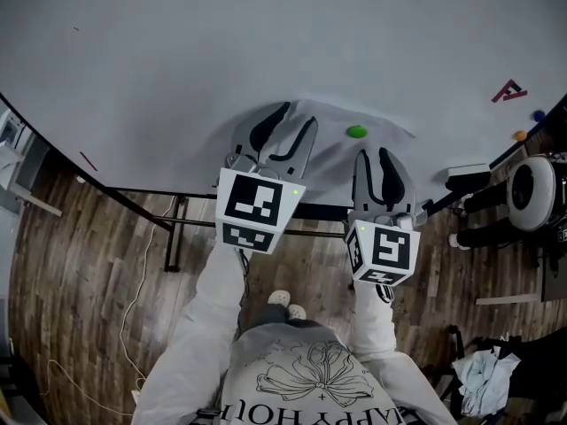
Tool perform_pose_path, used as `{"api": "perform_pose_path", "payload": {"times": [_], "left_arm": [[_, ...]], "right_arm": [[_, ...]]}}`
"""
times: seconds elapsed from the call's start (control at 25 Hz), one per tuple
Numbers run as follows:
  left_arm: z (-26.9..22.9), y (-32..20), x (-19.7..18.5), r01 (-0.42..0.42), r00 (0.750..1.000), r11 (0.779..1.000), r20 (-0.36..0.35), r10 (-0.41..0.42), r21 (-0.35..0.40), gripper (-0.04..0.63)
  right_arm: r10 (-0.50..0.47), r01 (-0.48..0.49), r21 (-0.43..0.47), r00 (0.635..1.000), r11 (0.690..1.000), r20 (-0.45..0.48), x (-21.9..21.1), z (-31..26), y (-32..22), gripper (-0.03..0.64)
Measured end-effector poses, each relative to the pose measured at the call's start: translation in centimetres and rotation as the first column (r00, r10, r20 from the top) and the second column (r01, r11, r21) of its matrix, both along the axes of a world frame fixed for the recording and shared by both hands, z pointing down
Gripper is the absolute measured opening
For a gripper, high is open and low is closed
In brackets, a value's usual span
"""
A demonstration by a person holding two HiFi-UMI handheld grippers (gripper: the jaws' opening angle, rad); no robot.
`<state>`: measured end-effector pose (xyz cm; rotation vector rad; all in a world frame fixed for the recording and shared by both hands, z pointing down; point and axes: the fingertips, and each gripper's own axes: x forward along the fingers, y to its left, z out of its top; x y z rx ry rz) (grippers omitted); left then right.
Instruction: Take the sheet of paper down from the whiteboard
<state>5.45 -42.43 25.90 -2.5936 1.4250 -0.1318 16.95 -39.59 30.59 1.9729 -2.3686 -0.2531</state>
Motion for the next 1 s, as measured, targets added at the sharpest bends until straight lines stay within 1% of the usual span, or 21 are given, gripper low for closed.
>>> {"api": "perform_pose_path", "payload": {"times": [0.24,0.48,0.64,0.76,1.0], "left_arm": [[0.0,-0.6,0.5,-0.019,1.0,1.0,0.012,0.019,-0.003,0.103],[-0.2,-1.0,0.2,0.006,1.0,1.0,0.024,-0.006,0.0,0.026],[-0.1,-0.8,0.2,-0.009,1.0,1.0,0.014,0.009,-0.007,0.015],[0.0,-0.8,0.1,-0.017,1.0,1.0,-0.004,0.017,-0.015,0.011],[0.0,-0.8,0.0,-0.037,0.999,0.999,-0.031,0.036,-0.032,0.006]], "right_arm": [[0.002,-0.002,0.002,1.0,1.0,-0.005,-0.7,-0.1,-1.0,0.117],[0.0,0.0,0.006,1.0,1.0,-0.022,-1.3,-0.5,-1.7,0.129],[0.0,0.0,0.011,0.999,1.0,-0.039,-1.9,-0.7,-2.0,0.134],[0.023,-0.022,0.014,0.998,1.0,-0.058,-1.6,-0.8,-2.4,0.137],[0.034,-0.035,-0.011,0.996,0.999,-0.08,-2.3,-0.4,-3.2,0.146]]}}
